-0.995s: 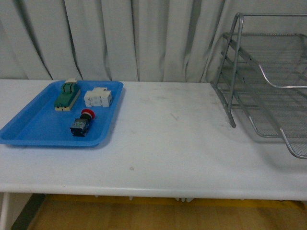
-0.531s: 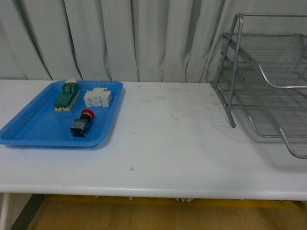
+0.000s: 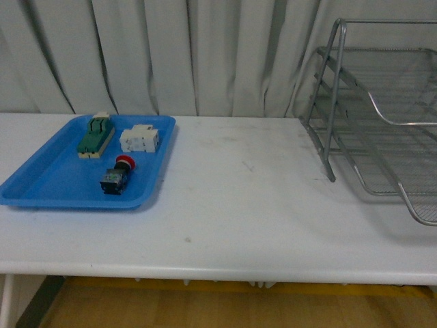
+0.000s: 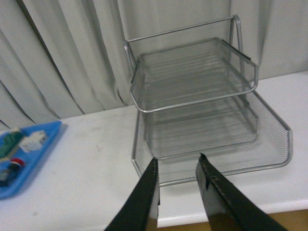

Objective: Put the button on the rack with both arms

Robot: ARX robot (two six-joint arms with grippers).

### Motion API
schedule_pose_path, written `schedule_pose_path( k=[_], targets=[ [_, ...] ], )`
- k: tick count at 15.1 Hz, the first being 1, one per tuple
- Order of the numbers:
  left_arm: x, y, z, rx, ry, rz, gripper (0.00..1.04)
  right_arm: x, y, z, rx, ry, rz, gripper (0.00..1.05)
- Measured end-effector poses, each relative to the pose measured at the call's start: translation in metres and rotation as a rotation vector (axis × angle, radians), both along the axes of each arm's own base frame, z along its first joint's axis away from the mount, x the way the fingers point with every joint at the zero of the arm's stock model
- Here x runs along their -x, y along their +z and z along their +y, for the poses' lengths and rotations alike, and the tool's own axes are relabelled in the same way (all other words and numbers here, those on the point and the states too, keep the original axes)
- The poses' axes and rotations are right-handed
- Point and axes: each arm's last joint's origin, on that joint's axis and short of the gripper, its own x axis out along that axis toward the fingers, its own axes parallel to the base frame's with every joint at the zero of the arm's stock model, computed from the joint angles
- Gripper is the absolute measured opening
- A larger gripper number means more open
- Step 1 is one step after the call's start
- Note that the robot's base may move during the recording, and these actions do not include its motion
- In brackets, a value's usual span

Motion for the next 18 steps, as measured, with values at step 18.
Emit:
schedule_pose_path(
  k=[18],
  targets=[
    [0.000, 0.000, 0.000, 0.000, 0.000, 0.000, 0.98, 0.020, -0.025, 0.043, 0.156, -0.007, -0.040, 0.13]
  ],
)
